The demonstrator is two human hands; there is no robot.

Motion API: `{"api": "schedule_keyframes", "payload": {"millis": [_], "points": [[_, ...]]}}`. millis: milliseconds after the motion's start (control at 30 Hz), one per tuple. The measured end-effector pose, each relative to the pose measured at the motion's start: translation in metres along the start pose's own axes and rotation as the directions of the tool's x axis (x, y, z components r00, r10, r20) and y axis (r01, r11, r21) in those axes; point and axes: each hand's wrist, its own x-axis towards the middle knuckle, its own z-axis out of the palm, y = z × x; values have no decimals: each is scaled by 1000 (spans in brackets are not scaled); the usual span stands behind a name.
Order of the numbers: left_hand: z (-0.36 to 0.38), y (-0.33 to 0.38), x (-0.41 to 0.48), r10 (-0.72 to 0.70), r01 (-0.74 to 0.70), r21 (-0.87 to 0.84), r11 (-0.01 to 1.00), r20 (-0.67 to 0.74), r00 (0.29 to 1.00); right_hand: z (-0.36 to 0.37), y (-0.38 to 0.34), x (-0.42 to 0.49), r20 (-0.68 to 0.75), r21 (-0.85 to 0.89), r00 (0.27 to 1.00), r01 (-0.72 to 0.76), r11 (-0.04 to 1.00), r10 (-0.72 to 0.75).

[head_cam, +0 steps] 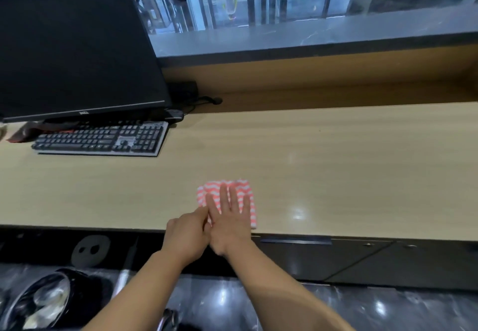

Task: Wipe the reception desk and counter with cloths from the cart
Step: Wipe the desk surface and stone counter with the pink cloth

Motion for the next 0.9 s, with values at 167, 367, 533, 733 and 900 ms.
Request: {"api": "schedule_keyframes", "payload": {"millis": [167,367,533,733,900], "points": [[3,3,-18,40,-39,-36,999,31,999,-1,19,-9,11,-15,1000,22,1000,-21],[10,64,-26,218,-216,-30,976,74,973,-3,80,-50,-41,-1,993,-111,994,111],[15,107,-28,270,-271,-13,962,134,953,-14,137,-87,-25,-6,967,-255,967,254],[0,139,-37,294,-298,1,954,172,940,-42,174,-118,-27,7,918,-395,919,395],[-14,144,-49,277,-278,-11,960,149,949,-73,183,-151,-28,-59,895,-446,893,446]]}}
